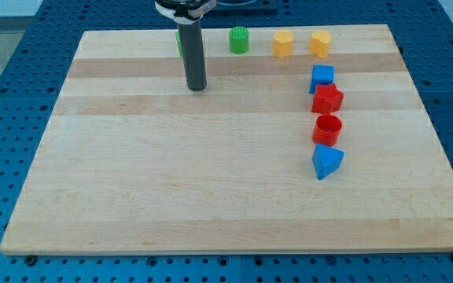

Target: Move your arm to the top left side of the blue cube

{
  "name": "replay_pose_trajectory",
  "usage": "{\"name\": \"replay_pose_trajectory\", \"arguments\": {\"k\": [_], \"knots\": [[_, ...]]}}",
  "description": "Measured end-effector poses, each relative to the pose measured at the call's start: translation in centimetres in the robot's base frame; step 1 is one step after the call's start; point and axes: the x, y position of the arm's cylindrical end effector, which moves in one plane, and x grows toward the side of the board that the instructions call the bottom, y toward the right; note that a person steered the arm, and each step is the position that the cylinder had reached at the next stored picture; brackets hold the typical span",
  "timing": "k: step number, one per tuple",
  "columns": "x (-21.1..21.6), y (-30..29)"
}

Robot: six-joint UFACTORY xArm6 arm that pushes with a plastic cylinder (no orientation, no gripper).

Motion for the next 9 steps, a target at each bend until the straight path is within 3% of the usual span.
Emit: {"name": "replay_pose_trajectory", "arguments": {"k": [4,9], "knots": [[0.3,0.8],[-4.8,19.4]]}}
